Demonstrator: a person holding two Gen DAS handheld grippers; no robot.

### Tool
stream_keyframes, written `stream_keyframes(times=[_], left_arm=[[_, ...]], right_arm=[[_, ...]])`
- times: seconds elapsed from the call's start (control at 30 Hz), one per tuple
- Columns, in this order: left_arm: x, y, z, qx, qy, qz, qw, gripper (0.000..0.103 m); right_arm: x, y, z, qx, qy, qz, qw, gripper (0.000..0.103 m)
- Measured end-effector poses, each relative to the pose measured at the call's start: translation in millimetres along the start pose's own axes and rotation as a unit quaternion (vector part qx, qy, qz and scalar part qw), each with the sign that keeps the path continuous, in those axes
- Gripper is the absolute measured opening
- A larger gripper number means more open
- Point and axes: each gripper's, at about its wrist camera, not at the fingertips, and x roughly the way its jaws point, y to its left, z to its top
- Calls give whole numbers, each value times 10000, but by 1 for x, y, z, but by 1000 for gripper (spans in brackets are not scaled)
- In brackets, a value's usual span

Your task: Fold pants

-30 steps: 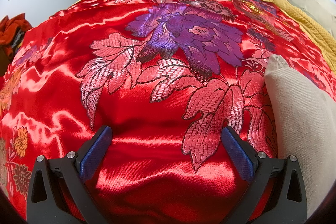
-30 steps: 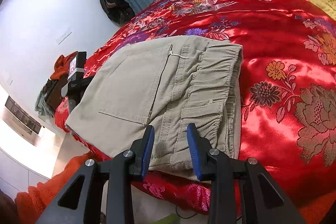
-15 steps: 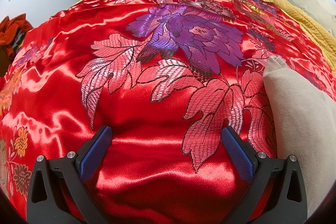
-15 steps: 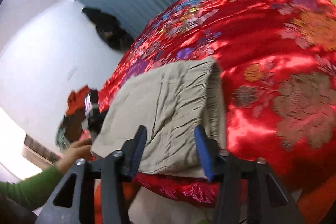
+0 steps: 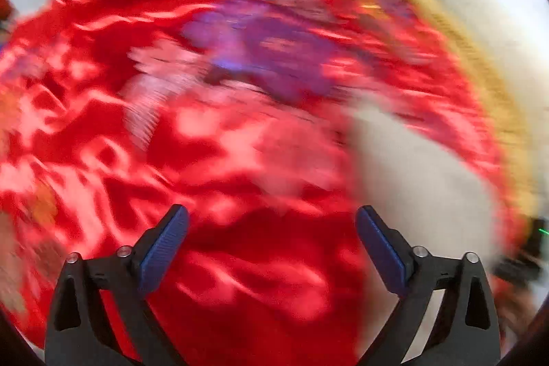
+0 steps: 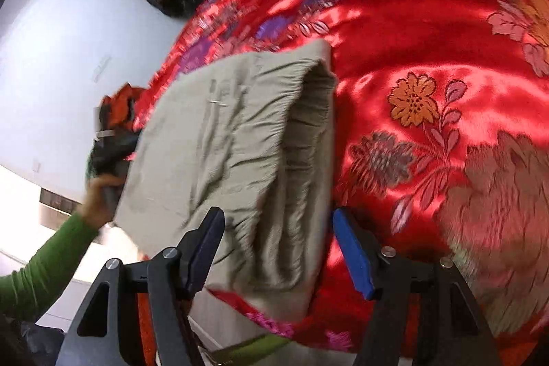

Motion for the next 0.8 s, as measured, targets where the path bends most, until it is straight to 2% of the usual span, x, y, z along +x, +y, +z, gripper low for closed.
stream_keyframes(times=[0.03,0.07,0.1,0.13,0.17,0.23,0.33,0.4,0.43,0.47,0.53,0.57,0.63,0.7,0.8], left_arm=[[-8,-8,-8,6,86,-651,9978,97],[-11,-18,-16,64,220,-1130,9933,97],[-8,-29,-24,174,414,-1397,9892,97],[-1,-38,-29,264,584,-1474,9870,97],[10,-48,-36,357,807,-1472,9852,97],[31,-63,-45,519,1156,-1434,9815,87],[47,-75,-54,655,1284,-1021,9843,79],[43,-72,-53,421,1222,-973,9868,64],[39,-72,-52,355,1197,-966,9875,52],[33,-73,-53,329,1162,-951,9881,43],[15,-81,-52,456,1033,-857,9899,32],[3,-85,-50,476,939,-927,9901,26],[-19,-85,-37,353,761,-1268,9884,25],[-41,-88,-18,428,495,-1248,9900,25],[-65,-85,23,546,-64,-1193,9913,25]], right_arm=[[3,-2,3,56,108,100,9999,66],[7,-4,7,100,237,198,9995,67],[10,-6,10,125,325,292,9990,67],[13,-7,14,157,420,411,9981,67],[16,-8,17,194,525,498,9972,68],[22,-7,23,216,687,532,9960,68],[35,-11,30,311,867,533,9943,68],[41,-17,33,543,841,609,9931,68],[42,-15,35,604,811,607,9930,63],[40,-9,33,511,795,511,9942,54],[36,11,33,74,719,348,9968,42],[30,29,32,-229,638,195,9975,38],[17,58,35,-578,455,189,9971,33],[2,88,41,-948,292,197,9949,32],[-10,129,76,-1323,-49,178,9910,32]])
